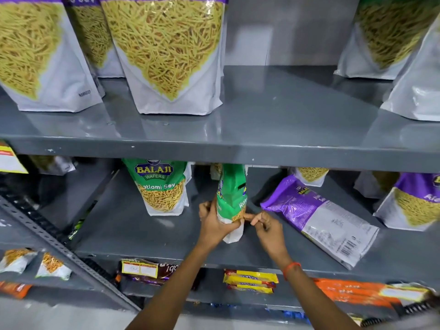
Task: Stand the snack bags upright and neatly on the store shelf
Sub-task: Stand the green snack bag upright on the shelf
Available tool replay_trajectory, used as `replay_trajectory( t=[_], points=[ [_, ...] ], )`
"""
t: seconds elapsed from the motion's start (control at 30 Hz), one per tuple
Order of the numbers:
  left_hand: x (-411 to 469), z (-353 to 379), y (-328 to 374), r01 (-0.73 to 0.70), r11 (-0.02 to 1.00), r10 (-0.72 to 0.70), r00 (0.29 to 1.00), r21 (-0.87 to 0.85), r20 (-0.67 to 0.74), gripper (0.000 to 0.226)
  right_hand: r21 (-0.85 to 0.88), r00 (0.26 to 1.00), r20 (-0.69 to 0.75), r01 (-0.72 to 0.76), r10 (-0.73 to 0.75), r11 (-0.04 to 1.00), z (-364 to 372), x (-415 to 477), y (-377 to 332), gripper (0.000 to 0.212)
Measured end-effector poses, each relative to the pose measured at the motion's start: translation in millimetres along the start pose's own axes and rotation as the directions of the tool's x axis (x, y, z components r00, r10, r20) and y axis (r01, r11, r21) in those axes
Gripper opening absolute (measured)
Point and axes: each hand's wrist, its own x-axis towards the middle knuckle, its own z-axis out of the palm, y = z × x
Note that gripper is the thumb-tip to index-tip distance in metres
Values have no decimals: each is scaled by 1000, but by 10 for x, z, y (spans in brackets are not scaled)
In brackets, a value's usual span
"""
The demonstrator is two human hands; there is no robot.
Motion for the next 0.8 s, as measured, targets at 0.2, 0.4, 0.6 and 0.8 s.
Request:
replay_trajectory(
  t=[0.2,0.4,0.6,0.8],
  points=[
    [82,-257,-227,75,957,-29,986,-279,164,63,28,961,245,-138,127,990,-114,420,-278,77],
    [100,-355,-366,110,937,-107,994,-333,29,43,-134,892,378,-213,248,968,-84,593,-327,84],
    [111,-184,-304,87,926,-159,972,-367,-172,10,-36,964,148,-216,219,976,95,337,-124,68],
    [299,-206,-231,68,951,-122,979,-301,-164,28,35,979,16,-201,201,979,274,219,-173,72]
  ],
)
